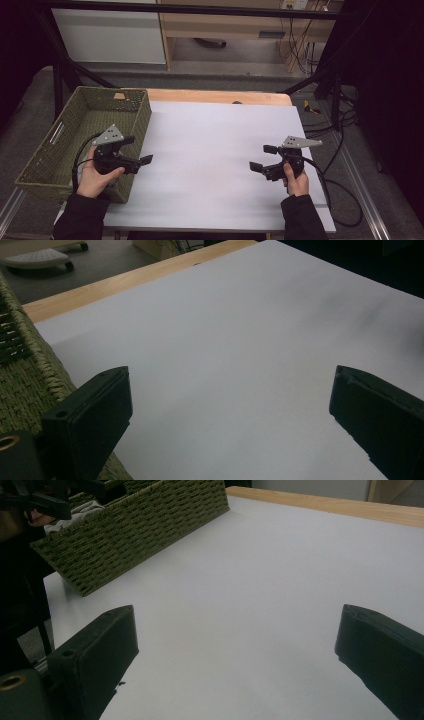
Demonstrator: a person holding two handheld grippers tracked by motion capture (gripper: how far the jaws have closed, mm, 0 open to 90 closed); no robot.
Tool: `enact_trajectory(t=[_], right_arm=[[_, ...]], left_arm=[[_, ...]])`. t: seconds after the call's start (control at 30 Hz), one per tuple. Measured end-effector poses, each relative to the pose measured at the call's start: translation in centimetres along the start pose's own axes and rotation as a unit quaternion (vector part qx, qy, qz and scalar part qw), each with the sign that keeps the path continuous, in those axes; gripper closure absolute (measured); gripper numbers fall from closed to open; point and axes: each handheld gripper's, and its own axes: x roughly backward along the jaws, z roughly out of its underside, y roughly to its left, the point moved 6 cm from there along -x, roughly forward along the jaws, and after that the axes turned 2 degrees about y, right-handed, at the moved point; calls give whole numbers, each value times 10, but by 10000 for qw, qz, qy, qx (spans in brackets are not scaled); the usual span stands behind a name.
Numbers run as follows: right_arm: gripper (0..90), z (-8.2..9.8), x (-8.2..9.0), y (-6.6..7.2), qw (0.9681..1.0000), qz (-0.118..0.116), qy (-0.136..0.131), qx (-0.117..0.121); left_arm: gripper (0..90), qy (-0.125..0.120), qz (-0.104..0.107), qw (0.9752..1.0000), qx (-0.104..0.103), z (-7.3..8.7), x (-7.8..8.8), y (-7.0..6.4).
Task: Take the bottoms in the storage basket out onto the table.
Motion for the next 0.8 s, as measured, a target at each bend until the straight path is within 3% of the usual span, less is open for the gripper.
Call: enact_trajectory(t=[0.8], right_arm=[[39, 0, 1, -1, 10000, -4, 36, 11]], left_arm=[[37, 14, -82, 10000, -28, -4, 11, -2]])
